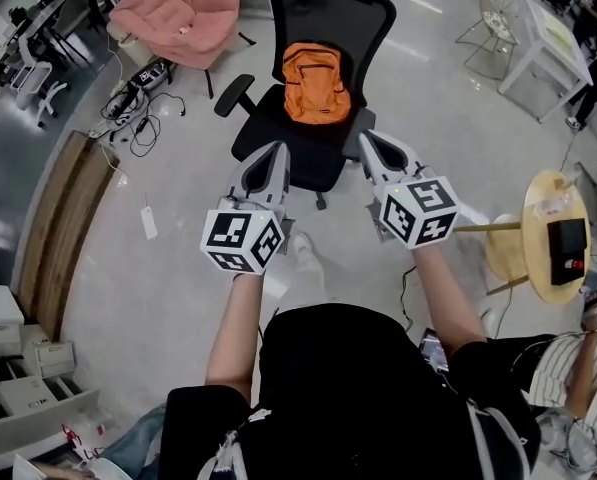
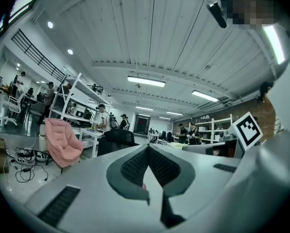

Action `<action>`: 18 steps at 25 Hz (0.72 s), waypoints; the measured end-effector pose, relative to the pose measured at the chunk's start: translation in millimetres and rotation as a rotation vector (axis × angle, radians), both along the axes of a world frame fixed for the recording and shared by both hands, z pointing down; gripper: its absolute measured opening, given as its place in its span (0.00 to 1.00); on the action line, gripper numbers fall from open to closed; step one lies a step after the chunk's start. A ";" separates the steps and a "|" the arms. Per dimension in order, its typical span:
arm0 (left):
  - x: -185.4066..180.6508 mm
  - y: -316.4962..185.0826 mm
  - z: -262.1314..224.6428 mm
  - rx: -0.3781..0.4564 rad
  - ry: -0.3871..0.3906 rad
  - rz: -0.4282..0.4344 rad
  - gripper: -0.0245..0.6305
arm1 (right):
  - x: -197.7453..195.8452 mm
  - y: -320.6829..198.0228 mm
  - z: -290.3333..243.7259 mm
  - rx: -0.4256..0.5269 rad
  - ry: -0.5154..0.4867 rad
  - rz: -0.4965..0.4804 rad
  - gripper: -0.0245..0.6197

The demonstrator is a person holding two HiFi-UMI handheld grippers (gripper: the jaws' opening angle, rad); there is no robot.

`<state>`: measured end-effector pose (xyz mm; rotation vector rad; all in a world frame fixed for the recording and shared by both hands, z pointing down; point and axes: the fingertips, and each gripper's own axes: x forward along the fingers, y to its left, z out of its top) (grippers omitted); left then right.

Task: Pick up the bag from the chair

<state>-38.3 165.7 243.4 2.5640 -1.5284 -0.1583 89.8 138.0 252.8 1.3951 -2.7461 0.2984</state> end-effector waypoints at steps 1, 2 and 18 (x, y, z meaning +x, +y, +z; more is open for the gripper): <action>-0.4 -8.0 1.8 -0.005 0.001 0.002 0.04 | -1.3 -7.8 1.6 -0.003 0.003 -0.001 0.04; -1.1 -16.5 3.3 -0.010 0.002 0.004 0.04 | -2.8 -15.9 3.2 -0.006 0.007 -0.002 0.04; -45.9 -168.5 14.5 -0.087 0.031 0.058 0.04 | -48.7 -158.2 6.5 -0.062 0.041 0.030 0.04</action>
